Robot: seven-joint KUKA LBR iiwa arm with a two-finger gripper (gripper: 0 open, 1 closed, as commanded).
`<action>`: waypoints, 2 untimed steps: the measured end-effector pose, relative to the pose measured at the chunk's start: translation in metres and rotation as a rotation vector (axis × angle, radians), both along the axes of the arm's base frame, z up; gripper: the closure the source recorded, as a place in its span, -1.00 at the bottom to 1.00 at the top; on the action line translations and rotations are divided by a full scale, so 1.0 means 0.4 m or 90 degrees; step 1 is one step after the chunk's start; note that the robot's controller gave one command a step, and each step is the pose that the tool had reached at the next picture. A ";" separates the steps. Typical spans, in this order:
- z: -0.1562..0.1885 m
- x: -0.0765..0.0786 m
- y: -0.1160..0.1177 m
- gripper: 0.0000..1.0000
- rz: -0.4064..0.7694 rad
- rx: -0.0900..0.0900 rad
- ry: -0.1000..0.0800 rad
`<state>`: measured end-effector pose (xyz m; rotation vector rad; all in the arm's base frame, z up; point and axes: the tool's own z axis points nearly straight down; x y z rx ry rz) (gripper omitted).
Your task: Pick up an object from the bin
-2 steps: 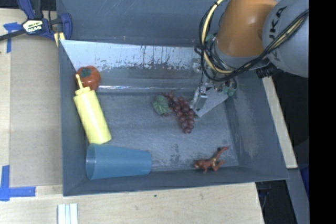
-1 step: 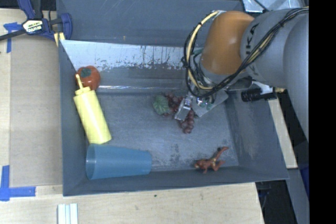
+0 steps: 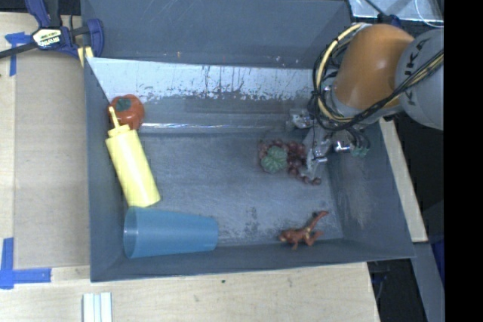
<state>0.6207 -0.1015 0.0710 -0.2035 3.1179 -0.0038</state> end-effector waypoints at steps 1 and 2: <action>0.001 -0.009 0.226 1.00 -0.371 0.006 0.006; 0.001 -0.009 0.224 1.00 -0.372 0.006 0.006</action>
Offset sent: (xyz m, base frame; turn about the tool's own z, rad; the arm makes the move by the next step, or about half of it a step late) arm 0.0000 0.0000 0.0000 0.0000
